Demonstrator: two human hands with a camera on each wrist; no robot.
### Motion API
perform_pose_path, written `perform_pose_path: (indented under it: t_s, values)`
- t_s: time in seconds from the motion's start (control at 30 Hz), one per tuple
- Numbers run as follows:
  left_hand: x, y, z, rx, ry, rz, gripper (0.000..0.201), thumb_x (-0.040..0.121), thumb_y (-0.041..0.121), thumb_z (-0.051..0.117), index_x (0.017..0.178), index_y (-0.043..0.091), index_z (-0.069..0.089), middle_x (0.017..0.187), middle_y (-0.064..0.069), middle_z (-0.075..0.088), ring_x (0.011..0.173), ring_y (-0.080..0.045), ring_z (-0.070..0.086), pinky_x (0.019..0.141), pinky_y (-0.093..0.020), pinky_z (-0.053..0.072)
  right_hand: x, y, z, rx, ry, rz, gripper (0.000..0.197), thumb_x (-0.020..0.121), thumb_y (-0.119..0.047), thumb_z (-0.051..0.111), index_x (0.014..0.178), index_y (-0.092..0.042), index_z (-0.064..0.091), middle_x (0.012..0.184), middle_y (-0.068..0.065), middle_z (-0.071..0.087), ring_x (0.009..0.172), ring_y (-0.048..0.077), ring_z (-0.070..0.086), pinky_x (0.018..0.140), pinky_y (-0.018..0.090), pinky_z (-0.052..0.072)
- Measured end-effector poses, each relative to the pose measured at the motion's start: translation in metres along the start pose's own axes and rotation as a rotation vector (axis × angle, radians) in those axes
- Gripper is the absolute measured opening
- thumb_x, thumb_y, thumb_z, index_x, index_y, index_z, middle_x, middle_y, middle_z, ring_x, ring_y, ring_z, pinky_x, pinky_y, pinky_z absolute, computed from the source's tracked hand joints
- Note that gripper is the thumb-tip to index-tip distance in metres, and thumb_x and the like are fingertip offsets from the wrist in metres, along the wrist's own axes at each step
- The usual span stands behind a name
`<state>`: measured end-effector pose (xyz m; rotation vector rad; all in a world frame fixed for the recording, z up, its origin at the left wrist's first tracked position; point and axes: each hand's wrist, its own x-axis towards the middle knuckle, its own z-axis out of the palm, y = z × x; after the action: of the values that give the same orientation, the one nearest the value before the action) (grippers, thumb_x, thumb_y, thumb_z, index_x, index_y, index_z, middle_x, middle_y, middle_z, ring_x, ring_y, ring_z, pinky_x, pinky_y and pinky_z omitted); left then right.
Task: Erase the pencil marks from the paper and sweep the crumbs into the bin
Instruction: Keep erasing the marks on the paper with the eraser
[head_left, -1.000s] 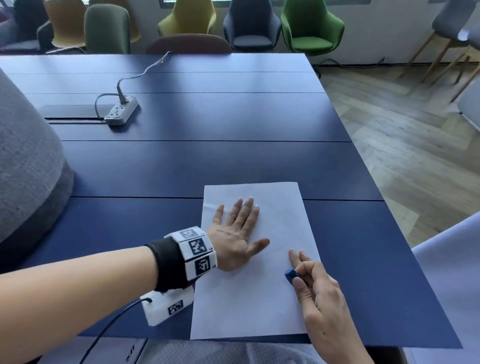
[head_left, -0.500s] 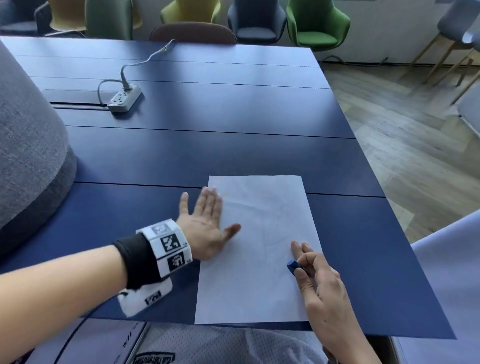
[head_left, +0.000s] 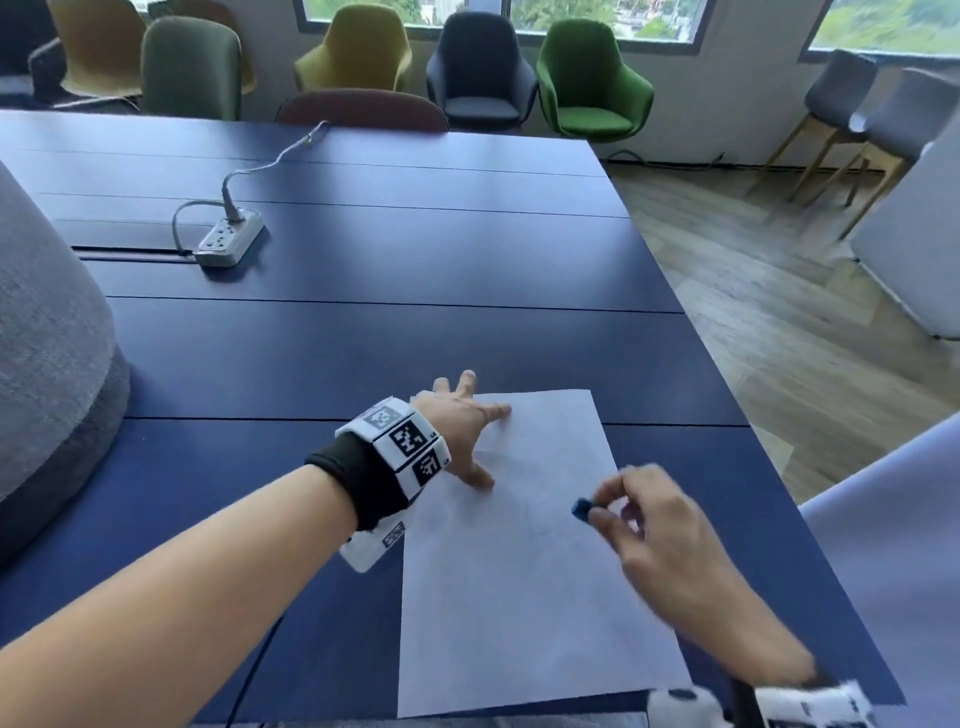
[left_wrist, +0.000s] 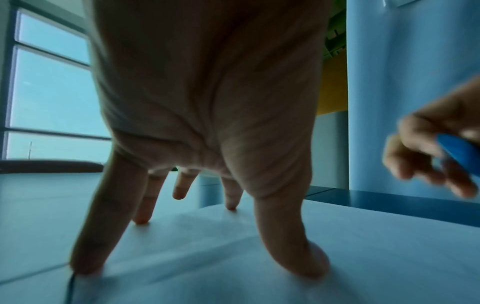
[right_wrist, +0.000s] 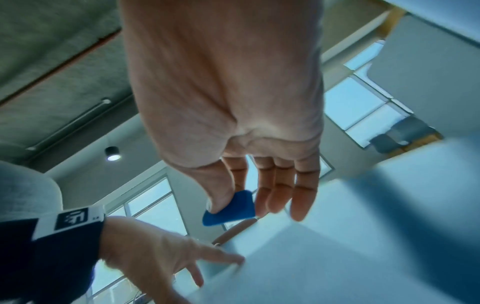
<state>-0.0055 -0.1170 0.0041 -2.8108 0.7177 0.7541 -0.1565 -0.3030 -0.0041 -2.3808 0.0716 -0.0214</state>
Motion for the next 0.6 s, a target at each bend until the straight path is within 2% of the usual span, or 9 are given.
perform_pose_path:
  t_s: [0.07, 0.13, 0.2, 0.33, 0.43, 0.5, 0.6]
  values:
    - [0.003, 0.001, -0.005, -0.003, -0.04, -0.012, 0.101, 0.075, 0.056, 0.075, 0.151, 0.049, 0.009, 0.161, -0.007, -0.018, 0.145, -0.043, 0.013, 0.106, -0.047, 0.036, 0.031, -0.014, -0.011, 0.007, 0.051, 0.028, 0.009, 0.086, -0.02, 0.067, 0.08, -0.023, 0.061, 0.081, -0.006, 0.063, 0.071, 0.007, 0.059, 0.062, 0.021, 0.046]
    - [0.006, 0.004, -0.009, -0.004, -0.069, -0.026, 0.108, 0.073, 0.056, 0.077, 0.151, 0.052, 0.002, 0.159, -0.003, -0.027, 0.147, -0.045, 0.001, 0.107, -0.047, 0.036, 0.064, -0.017, -0.012, 0.045, 0.041, 0.081, 0.008, 0.084, -0.019, 0.069, 0.084, -0.012, 0.064, 0.074, 0.001, 0.067, 0.066, 0.015, 0.065, 0.062, 0.028, 0.056]
    - [0.011, 0.005, -0.011, 0.006, -0.075, -0.033, 0.113, 0.07, 0.058, 0.079, 0.149, 0.054, -0.001, 0.159, -0.002, -0.029, 0.146, -0.046, -0.004, 0.105, -0.048, 0.038, 0.092, -0.013, -0.004, 0.057, 0.004, 0.118, 0.013, 0.083, -0.02, 0.07, 0.088, -0.011, 0.063, 0.074, 0.004, 0.068, 0.064, 0.022, 0.068, 0.063, 0.035, 0.059]
    - [0.019, 0.002, -0.01, -0.055, -0.114, -0.035, 0.119, 0.067, 0.056, 0.082, 0.147, 0.058, -0.006, 0.157, -0.002, -0.032, 0.144, -0.049, -0.015, 0.104, -0.06, 0.035, 0.131, -0.001, 0.011, -0.09, -0.002, 0.105, 0.01, 0.081, -0.025, 0.07, 0.087, -0.018, 0.065, 0.079, 0.0, 0.068, 0.076, 0.022, 0.066, 0.073, 0.035, 0.056]
    - [0.021, -0.001, -0.009, -0.078, -0.125, -0.028, 0.12, 0.066, 0.056, 0.083, 0.146, 0.059, -0.006, 0.158, -0.003, -0.031, 0.143, -0.05, -0.016, 0.104, -0.061, 0.034, 0.145, 0.006, 0.014, -0.145, -0.021, 0.13, 0.006, 0.079, -0.026, 0.069, 0.083, -0.021, 0.067, 0.089, 0.005, 0.07, 0.083, 0.024, 0.065, 0.078, 0.034, 0.055]
    - [0.023, -0.003, -0.008, -0.08, -0.126, -0.019, 0.12, 0.065, 0.057, 0.083, 0.146, 0.059, -0.006, 0.159, -0.002, -0.029, 0.143, -0.051, -0.015, 0.104, -0.06, 0.035, 0.148, 0.011, 0.016, -0.132, -0.014, 0.152, 0.004, 0.079, -0.024, 0.07, 0.081, -0.021, 0.068, 0.089, 0.006, 0.07, 0.083, 0.023, 0.065, 0.076, 0.03, 0.053]
    - [0.027, -0.004, -0.006, -0.079, -0.144, -0.01, 0.122, 0.065, 0.057, 0.082, 0.145, 0.059, -0.009, 0.16, -0.002, -0.026, 0.143, -0.051, -0.014, 0.104, -0.061, 0.036, 0.143, 0.011, 0.022, -0.049, -0.001, 0.155, 0.005, 0.08, -0.022, 0.069, 0.079, -0.017, 0.068, 0.075, 0.003, 0.069, 0.076, 0.02, 0.065, 0.068, 0.025, 0.05]
